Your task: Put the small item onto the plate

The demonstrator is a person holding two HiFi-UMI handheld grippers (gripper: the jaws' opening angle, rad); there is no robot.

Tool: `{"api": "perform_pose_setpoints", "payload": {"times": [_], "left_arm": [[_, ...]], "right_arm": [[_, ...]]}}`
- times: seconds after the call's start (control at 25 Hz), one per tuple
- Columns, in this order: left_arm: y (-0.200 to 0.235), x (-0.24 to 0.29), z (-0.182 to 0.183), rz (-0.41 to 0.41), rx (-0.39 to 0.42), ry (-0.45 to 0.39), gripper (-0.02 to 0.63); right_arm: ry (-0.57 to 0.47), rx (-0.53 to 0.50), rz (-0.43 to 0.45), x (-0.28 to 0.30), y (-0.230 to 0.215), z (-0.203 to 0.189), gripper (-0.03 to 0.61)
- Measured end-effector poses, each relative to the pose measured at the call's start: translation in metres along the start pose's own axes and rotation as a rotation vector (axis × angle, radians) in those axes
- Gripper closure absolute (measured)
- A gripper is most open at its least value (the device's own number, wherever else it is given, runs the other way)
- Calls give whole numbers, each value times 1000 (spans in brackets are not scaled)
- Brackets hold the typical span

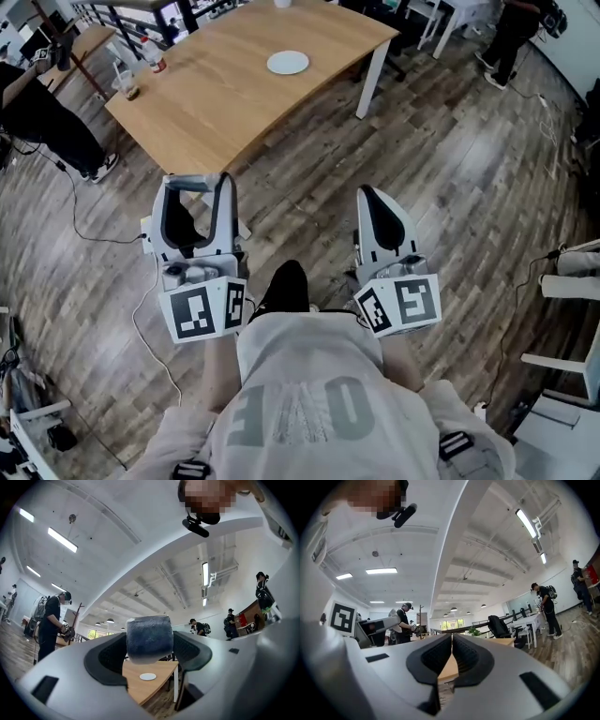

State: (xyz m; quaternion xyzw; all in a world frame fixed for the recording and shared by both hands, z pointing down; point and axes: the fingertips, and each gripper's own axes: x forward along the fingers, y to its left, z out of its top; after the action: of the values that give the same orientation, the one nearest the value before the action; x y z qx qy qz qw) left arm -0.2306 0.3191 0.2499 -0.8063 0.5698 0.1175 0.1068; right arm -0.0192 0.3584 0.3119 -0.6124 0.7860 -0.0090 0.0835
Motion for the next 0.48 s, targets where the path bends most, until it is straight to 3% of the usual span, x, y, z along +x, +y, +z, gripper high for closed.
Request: {"api": "perform_pose_setpoints", "payload": {"times": [0.16, 0.48], "left_arm": [[-8, 33, -11, -2, -3, -28, 305], [-17, 137, -54, -83, 28, -25, 304]], "right_arm": [[-30, -63, -4, 15, -28, 5, 560], [-30, -47, -6, 110, -75, -10, 560]]}}
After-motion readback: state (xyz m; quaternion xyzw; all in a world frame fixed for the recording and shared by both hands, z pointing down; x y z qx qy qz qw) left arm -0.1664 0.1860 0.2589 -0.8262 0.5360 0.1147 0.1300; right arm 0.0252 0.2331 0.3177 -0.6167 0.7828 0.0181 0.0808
